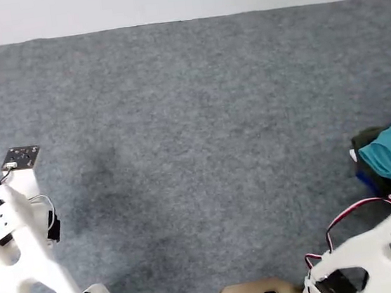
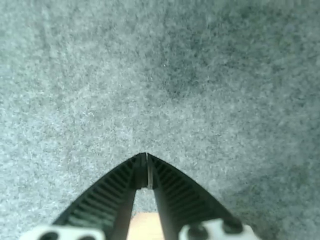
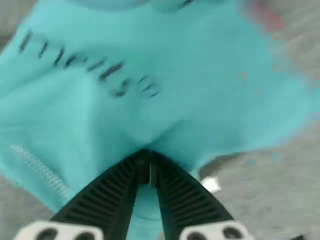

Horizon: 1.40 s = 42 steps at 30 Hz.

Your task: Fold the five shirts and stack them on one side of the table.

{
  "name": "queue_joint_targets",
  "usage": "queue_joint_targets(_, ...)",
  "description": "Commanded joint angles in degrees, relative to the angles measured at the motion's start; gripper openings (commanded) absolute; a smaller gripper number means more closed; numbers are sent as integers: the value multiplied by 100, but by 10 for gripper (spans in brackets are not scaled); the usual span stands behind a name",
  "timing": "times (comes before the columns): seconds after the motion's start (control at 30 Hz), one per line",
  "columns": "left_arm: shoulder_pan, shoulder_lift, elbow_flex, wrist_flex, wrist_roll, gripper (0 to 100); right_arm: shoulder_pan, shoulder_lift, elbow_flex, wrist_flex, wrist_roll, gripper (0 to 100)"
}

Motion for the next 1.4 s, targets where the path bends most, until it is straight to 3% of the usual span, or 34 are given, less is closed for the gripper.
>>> queue_joint_targets(0.0,35,-141,-57,-62,-26,8,-101,-286,607,110,-70,9)
queue_joint_targets(0.5,35,-132,-13,-167,-18,8,-251,-1112,-132,180,-70,11)
queue_joint_targets(0.67,35,-132,-13,-176,-18,8,-259,-1525,-352,-233,-26,11)
queue_joint_targets(0.97,35,-132,-13,-167,-18,8,488,-462,-352,-1587,413,11)
queue_joint_targets(1.17,35,-132,-13,-176,-18,8,725,242,-387,-1991,457,11)
queue_joint_targets(1.37,35,-132,-31,-176,-35,8,804,-127,-1029,-1833,431,11)
